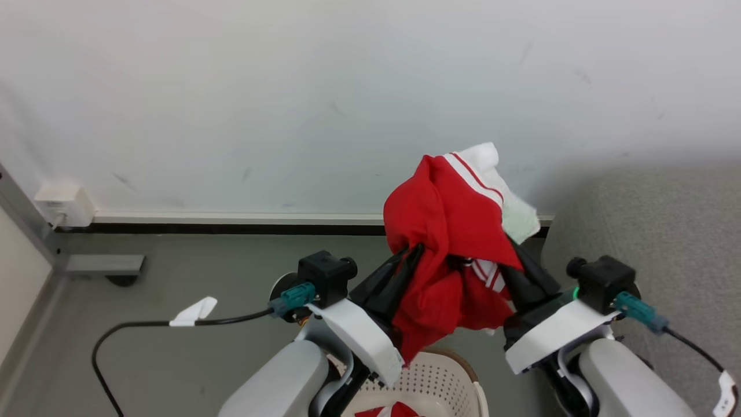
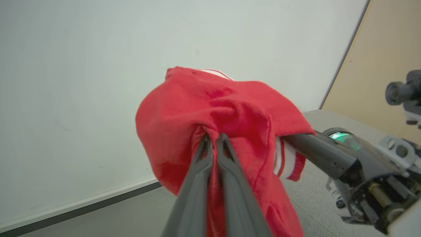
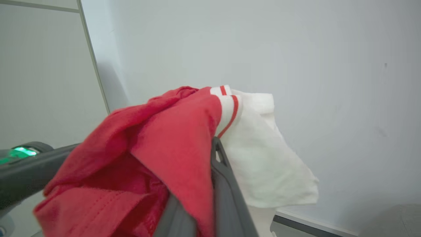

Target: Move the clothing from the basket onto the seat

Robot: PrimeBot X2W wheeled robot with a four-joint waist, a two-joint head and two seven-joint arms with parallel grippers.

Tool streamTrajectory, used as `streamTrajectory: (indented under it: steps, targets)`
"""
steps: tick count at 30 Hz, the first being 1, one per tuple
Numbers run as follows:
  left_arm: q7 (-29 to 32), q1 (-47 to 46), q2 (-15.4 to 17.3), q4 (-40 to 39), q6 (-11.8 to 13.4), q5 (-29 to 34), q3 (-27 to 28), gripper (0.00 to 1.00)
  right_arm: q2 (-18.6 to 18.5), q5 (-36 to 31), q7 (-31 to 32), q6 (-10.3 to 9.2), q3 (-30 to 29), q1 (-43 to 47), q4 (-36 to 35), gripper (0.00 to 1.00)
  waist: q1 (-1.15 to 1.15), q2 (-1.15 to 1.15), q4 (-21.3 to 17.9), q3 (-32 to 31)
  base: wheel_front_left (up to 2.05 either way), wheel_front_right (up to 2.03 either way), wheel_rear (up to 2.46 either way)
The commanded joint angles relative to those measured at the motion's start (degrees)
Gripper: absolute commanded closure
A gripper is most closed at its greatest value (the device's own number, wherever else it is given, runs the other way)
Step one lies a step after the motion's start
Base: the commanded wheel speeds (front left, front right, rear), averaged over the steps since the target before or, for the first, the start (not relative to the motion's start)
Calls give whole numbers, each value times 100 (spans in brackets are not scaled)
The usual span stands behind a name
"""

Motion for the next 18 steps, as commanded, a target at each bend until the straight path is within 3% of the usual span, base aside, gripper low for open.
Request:
streamTrajectory:
  steps: [1,18]
  targets:
    - [-72,88,65,-41,22,24,-1,0,-104,9,-5,16,-141,88,-162,100,0,0,-83,14,0,0,0]
    - [-144,213,252,-296,34,238,-165,0,-795,297,-4,16,-1160,68,-1469,100,0,0,-1104,243,0,0,0]
